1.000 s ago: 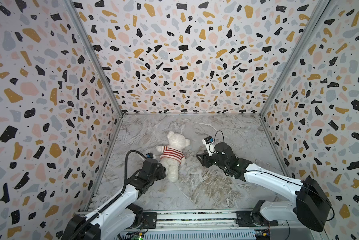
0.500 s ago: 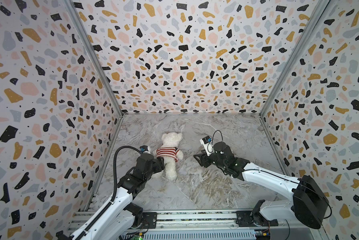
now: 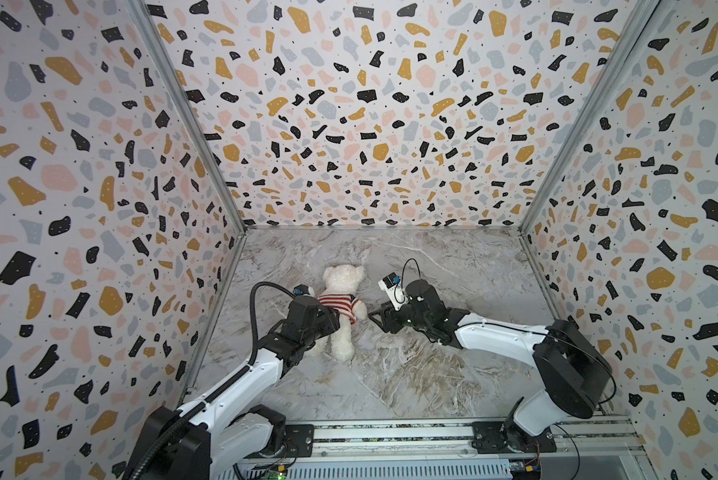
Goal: Dress the teddy bear
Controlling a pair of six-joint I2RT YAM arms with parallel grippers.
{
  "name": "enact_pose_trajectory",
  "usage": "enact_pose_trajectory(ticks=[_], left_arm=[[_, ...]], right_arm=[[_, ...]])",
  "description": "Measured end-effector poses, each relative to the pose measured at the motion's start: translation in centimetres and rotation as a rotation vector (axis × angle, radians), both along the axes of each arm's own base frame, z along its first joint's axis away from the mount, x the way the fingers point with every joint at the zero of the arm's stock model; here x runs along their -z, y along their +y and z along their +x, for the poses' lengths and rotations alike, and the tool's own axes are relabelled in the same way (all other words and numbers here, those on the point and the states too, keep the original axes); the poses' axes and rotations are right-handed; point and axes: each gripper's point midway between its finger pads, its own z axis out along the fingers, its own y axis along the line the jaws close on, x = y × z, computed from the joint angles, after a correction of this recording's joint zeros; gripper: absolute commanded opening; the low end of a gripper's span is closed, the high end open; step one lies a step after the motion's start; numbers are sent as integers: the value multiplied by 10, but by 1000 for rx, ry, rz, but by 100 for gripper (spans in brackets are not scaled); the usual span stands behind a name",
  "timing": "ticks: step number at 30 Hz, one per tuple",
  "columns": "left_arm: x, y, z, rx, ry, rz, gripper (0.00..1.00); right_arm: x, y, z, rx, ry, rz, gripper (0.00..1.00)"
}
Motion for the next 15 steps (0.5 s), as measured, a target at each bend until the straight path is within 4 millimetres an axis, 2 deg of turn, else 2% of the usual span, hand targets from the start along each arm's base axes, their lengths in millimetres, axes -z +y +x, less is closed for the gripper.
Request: enact_pose_trajectory(ticks=[6,11,15], left_arm=[[-5,4,15,-44,-22,-39,57],[-1,7,23,-74,-14,-61,55],[3,7,27,-90,4,-71,38]], right_arm=[[15,19,10,-33,25,6,58],[30,31,21,-49,47,-6,54],[43,37,28,-58,67,-18,39]])
